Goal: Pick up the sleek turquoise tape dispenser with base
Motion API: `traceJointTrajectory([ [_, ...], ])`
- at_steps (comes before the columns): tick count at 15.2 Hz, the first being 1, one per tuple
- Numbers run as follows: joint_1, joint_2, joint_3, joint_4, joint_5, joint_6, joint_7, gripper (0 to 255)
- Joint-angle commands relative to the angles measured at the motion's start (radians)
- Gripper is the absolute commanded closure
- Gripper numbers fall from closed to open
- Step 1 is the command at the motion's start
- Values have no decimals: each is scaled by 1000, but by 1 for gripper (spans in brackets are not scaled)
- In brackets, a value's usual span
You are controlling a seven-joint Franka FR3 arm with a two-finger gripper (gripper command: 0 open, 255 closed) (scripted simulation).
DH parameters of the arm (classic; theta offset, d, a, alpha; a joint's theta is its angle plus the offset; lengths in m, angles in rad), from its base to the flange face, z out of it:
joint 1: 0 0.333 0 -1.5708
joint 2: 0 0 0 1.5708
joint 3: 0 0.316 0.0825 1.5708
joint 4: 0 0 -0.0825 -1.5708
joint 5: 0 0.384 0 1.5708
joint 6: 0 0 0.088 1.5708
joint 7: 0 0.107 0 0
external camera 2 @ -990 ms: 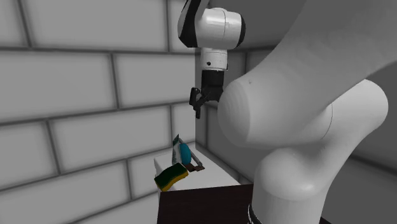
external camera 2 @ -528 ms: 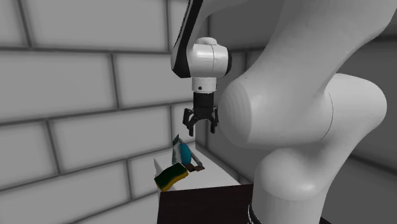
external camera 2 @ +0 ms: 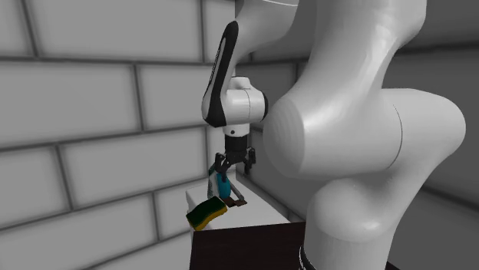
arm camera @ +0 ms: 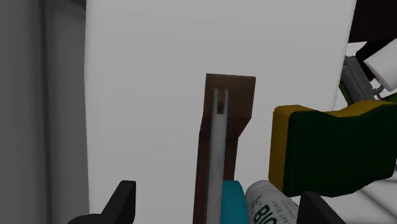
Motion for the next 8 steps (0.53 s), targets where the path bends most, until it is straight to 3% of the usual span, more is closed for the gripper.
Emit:
traceJointTrajectory([
  [1,12,58,-3,22,-26,42,22,0],
  [8,27,161,-25,37,-59,130,45,0],
])
